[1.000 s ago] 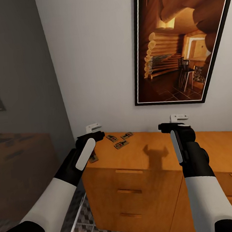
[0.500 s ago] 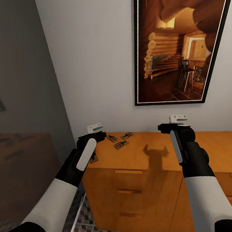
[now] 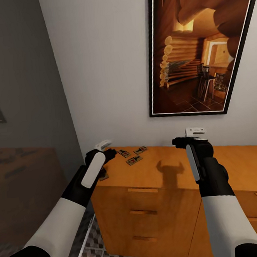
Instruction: Take the four mousetraps from the cabinet in the bathroom and place them on the bathroom floor. Make sure all four end up on the same floor surface, and ensure that at least two of them are either under or directly next to the same bathroom sink.
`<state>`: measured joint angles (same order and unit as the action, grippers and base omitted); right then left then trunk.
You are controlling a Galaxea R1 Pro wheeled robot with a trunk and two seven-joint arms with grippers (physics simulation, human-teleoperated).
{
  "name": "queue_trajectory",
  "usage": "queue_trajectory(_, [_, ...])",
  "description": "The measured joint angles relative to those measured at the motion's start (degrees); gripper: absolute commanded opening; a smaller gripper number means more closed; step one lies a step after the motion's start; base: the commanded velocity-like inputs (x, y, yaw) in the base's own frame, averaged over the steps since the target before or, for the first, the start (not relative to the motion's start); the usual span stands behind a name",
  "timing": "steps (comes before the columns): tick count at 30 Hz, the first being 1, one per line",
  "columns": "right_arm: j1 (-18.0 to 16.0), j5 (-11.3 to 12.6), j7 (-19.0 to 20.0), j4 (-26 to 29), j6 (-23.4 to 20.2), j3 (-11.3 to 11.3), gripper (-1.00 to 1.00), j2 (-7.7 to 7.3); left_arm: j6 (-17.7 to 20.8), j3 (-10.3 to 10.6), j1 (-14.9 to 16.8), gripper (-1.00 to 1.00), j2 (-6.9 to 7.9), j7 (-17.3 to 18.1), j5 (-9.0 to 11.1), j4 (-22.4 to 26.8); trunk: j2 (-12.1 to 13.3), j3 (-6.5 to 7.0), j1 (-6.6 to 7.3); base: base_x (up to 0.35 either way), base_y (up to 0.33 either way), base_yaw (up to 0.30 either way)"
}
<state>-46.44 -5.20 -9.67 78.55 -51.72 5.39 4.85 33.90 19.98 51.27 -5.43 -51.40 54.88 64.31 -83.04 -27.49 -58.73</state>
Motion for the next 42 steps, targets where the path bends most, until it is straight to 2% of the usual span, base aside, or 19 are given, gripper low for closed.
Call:
queue_trajectory(2, [0.0, 0.0, 0.02, -0.01, 0.0, 0.0, 1.0, 0.01, -1.83, 0.0, 0.0, 1.0, -0.01, -1.48, 1.81, -0.14, 0.0, 0.0, 0.0, 0.0, 0.0, 0.0])
queue_trajectory(3, [0.0, 0.0, 0.04, -0.02, 0.01, 0.01, 1.0, 0.02, -2.77, 0.0, 0.0, 1.0, -0.02, -3.57, 2.88, -0.84, 0.0, 0.0, 0.0, 0.0, 0.0, 0.0])
queue_trajectory(6, [0.0, 0.0, 0.07, -0.02, 0.01, 0.02, 1.0, 0.02, -3.31, 0.0, 0.0, 1.0, -0.05, -6.26, 3.47, -1.8, 0.0, 0.0, 0.0, 0.0, 0.0, 0.0])
queue_trajectory(13, [0.0, 0.0, 0.08, -0.03, 0.04, 0.08, 1.0, 0.02, -4.52, -0.21, 0.0, 1.0, -0.04, -9.46, 3.63, -2.25, 0.0, 0.0, 0.0, 0.0, 0.0, 0.0])
queue_trajectory(15, [0.0, 0.0, 0.07, -0.03, 0.07, 0.08, 1.0, 0.02, -7.69, -0.18, 0.0, 1.0, -0.04, -10.91, 3.7, -2.45, 0.0, 0.0, 0.0, 0.0, 0.0, 0.0])
queue_trajectory(19, [0.0, 0.0, 0.08, -0.03, 0.09, 0.09, 1.0, -0.01, -9.73, -0.17, 0.0, 1.0, -0.04, -12.52, 3.82, -2.85, 0.0, 0.0, 0.0, 0.0, 0.0, 0.0])
queue_trajectory(29, [0.0, 0.0, 0.08, -0.03, 0.09, 0.09, 1.0, -0.06, -10.67, 0.01, 0.0, 1.0, -0.14, -13.82, 3.72, -5.71, 0.0, 0.0, 0.0, 0.0, 0.0, 0.0])
queue_trajectory(36, [0.0, 0.0, 0.08, -0.03, 0.09, 0.09, 1.0, -0.07, -10.37, 0.23, 0.12, 1.0, -1.18, -15.97, 3.64, -7.04, 0.0, 0.0, 0.0, 0.0, 0.0, 0.0])
queue_trajectory(40, [0.0, 0.0, 0.06, -0.03, 0.09, 0.09, 1.0, -0.07, -10.14, 2.95, 0.17, 1.0, -1.37, -17.35, 3.71, -7.78, 0.0, 0.0, 0.0, 0.0, 0.0, 0.0])
queue_trajectory(42, [0.0, 0.0, 0.06, -0.03, 0.09, 0.09, 1.0, -0.07, -10.09, 3.61, 0.17, 1.0, -1.36, -17.43, 3.74, -7.66, 0.0, 0.0, 0.0, 0.0, 0.0, 0.0])
